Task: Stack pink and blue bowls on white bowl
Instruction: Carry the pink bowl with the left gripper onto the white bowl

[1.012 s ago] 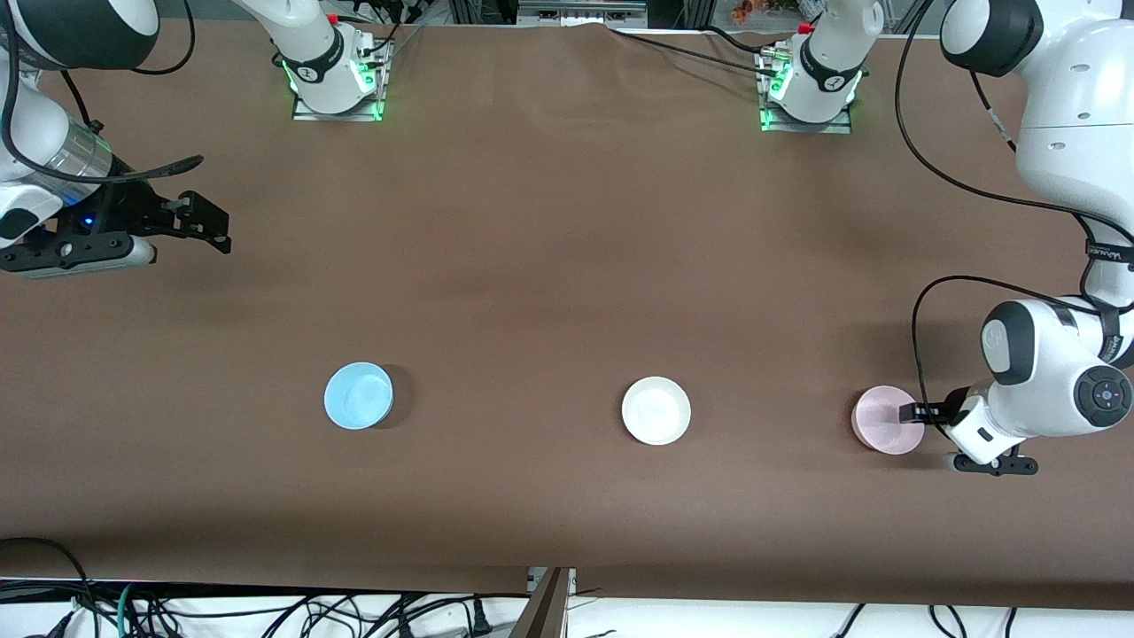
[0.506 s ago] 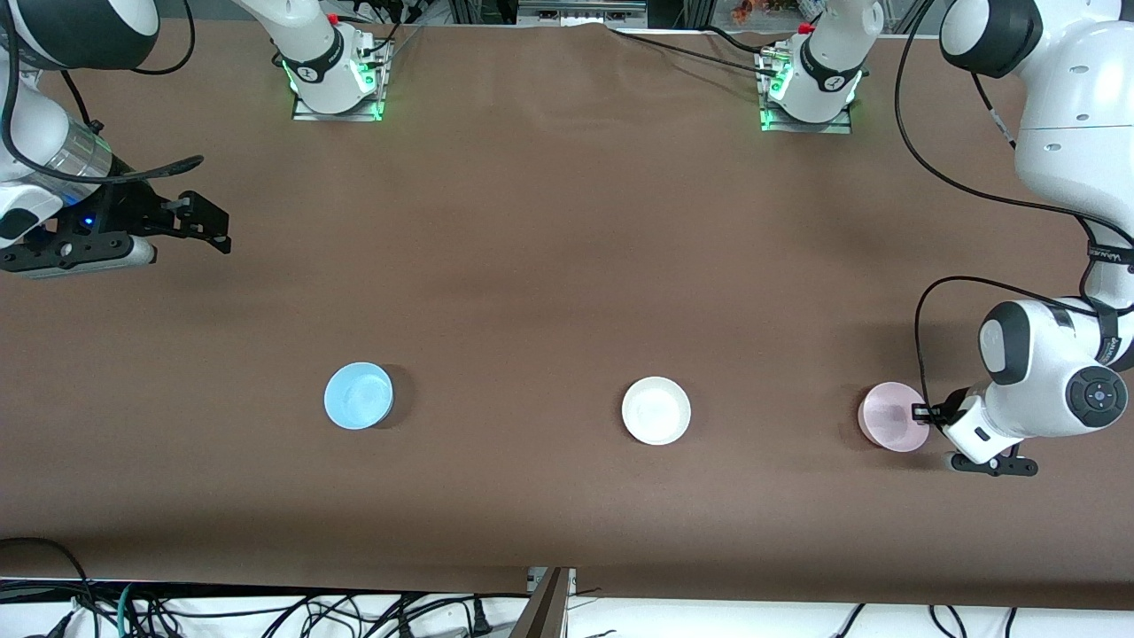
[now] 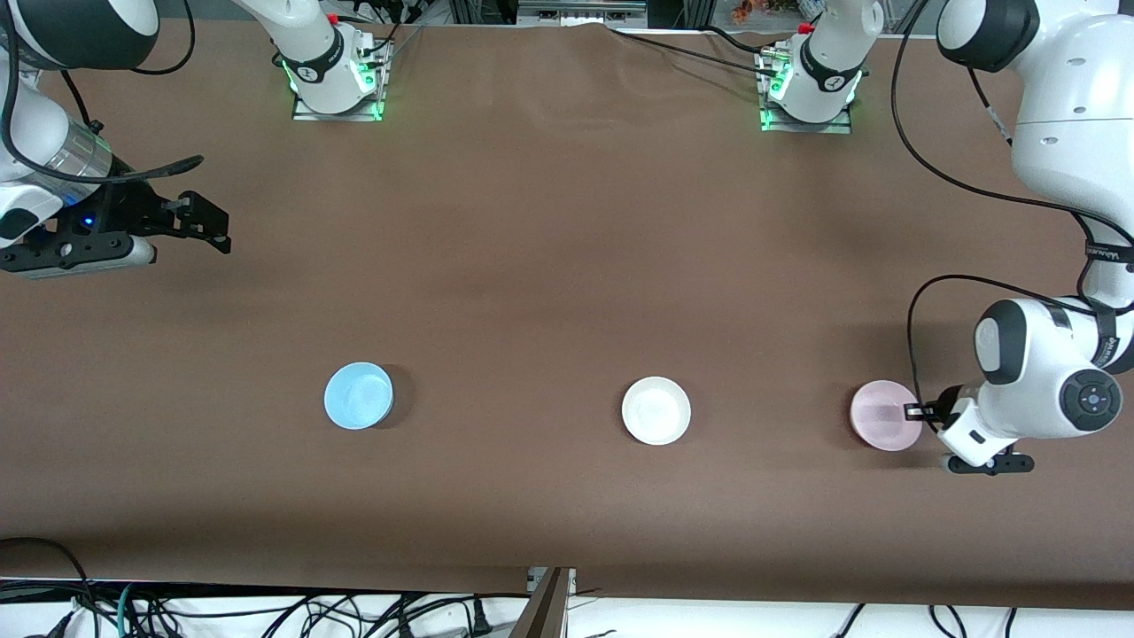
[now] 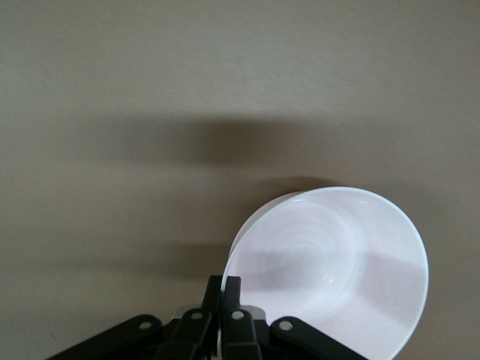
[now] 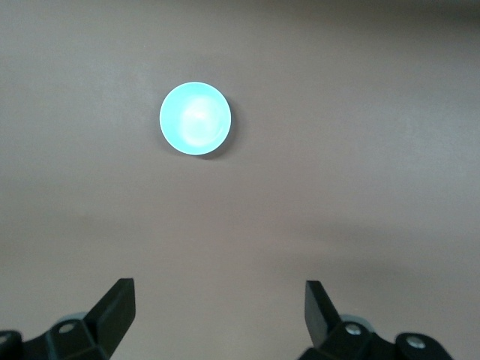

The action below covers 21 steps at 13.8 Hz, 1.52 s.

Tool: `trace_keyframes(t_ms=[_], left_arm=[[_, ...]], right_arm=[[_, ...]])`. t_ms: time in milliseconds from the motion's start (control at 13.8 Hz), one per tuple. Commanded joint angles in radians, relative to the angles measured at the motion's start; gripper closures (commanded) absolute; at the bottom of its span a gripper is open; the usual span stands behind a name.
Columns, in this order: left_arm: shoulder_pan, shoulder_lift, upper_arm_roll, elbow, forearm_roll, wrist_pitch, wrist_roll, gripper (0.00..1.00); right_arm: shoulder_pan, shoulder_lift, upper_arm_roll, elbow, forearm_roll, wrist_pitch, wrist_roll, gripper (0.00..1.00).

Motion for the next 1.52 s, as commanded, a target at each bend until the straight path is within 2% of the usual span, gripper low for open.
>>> trace_keyframes(t_ms=[0,145,289,434,651,795,1012,1157,1301,1446], left_arm=[[-0.124,-0.072,0.006,0.004,0.015,-0.115,-0.169,1.00],[-0.189,-0.122,-0.003,0.007,0.008,-0.148,-0.313,1.00],[-0.226,-0.142,-0.023,0.010,-0.056,-0.162,-0.451,1.00],[-0.272,-0.145,-0.023,0.010,-0.128,-0.162,-0.560,1.00],[-0.360,-0.135,-0.022,0.010,-0.141,-0.153,-0.738,1.00],[-0.396,-0.104,-0.020,0.012,-0.146,-0.081,-0.821,1.00],[-0.420,-0.072,-0.020,0.012,-0.225,0.018,-0.909,1.00],[-0.425,-0.060,-0.022,0.012,-0.227,0.054,-0.944,1.00],[-0.444,-0.049,-0.020,0.012,-0.225,0.081,-0.970,1.00],[-0.447,-0.041,-0.020,0.013,-0.225,0.087,-0.986,1.00]], right_arm=[[0.000,0.005,0.001,0.016,-0.008,-0.011,0.008,0.00],[0.000,0.005,0.001,0.014,-0.008,-0.012,0.008,0.00],[0.000,0.005,0.001,0.014,-0.008,-0.009,0.009,0.00],[0.000,0.005,0.001,0.014,-0.008,-0.011,0.009,0.00],[0.000,0.005,0.001,0.014,-0.008,-0.011,0.009,0.00],[0.000,0.005,0.001,0.014,-0.008,-0.011,0.009,0.00],[0.002,0.005,0.001,0.019,-0.005,0.000,0.009,0.00],[0.002,0.045,0.002,0.051,0.008,0.014,0.006,0.00],[0.008,0.146,0.005,0.118,0.034,0.031,0.011,0.00],[0.025,0.233,0.005,0.122,0.092,0.160,0.003,0.00]])
